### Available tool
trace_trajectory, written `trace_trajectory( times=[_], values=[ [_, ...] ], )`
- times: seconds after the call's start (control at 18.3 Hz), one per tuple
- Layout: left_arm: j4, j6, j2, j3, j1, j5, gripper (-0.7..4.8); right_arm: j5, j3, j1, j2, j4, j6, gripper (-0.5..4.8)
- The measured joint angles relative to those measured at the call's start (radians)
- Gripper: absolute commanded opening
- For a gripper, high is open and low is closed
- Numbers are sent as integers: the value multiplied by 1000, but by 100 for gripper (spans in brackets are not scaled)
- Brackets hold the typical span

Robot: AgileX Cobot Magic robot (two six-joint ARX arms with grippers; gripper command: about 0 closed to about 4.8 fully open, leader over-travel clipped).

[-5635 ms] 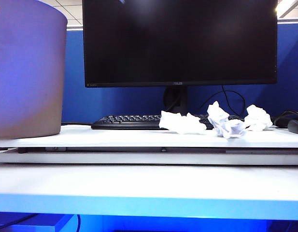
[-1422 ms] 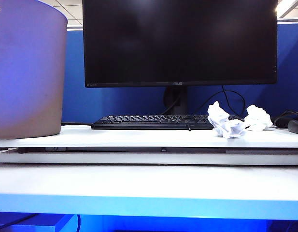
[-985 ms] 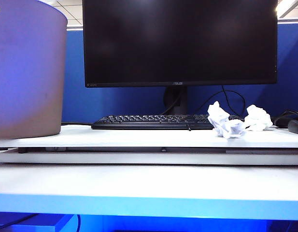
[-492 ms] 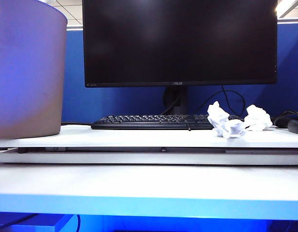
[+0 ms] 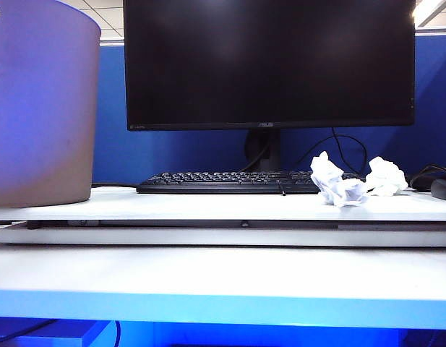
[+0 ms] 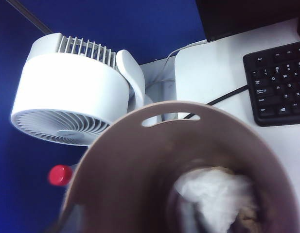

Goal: Pick up all paper balls from the table and place them in the pink trash can.

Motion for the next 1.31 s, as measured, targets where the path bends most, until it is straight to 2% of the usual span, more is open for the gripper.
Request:
trace_trajectory(
  times=[0.11,0.27,0.38,0.49,0.93,1.2,1.26,1.31],
  values=[
    [15,-19,0,0,0,140,255,3,0,0,0,0,0,-5],
    [34,-48,9,0,-11,533,255,95,0,0,0,0,0,-5],
    [37,-55,37,0,-31,751,255,184,0,-1,0,-13,-1,-5],
    [35,-59,84,0,-74,861,255,267,0,-2,0,-85,-5,-5],
    [31,-35,340,-1,-317,884,256,543,0,-2,0,-599,-5,-5],
    [55,-35,458,-1,-401,884,257,640,7,-2,0,-808,-2,-5],
    [68,-35,481,-2,-413,884,265,642,7,-2,0,-837,-2,-5],
    [88,-35,499,-2,-422,884,311,641,7,-2,0,-853,-1,-5]
  ],
)
